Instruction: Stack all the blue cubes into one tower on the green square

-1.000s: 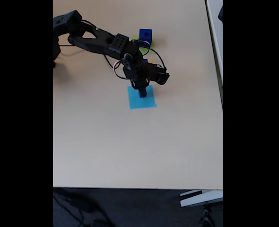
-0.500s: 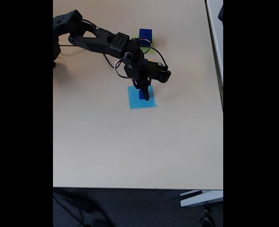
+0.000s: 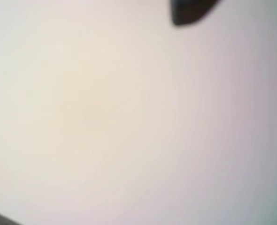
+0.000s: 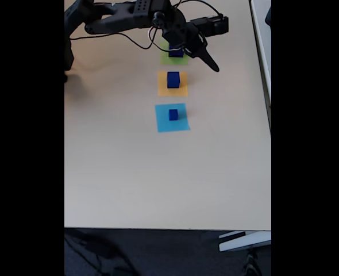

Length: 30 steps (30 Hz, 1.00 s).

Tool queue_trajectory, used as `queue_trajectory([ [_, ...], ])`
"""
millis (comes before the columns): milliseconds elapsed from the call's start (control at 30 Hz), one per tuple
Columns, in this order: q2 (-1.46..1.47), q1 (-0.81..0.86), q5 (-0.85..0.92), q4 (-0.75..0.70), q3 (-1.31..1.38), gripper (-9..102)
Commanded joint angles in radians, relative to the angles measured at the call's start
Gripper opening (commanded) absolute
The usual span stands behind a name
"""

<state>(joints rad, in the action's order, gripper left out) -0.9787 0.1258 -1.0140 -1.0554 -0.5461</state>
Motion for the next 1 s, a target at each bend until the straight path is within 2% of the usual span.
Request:
queue_trajectory([
  [0, -0.169, -0.055, -0.025, 0.051, 0.009, 28],
  [133, -0.253, -0.149, -0.078, 0.115, -0.071, 27],
  [300, -0.282, -0.235, -0.209, 0.104, -0.14, 27],
  [500, -0.198, -0.293, -0.571, -0.101, -0.143, 26],
  [667, -0.137, -0.341, -0.747, -0.215, -0.143, 26],
  [967, -0.055, -0.359, -0.776, -0.264, -0.14, 25],
])
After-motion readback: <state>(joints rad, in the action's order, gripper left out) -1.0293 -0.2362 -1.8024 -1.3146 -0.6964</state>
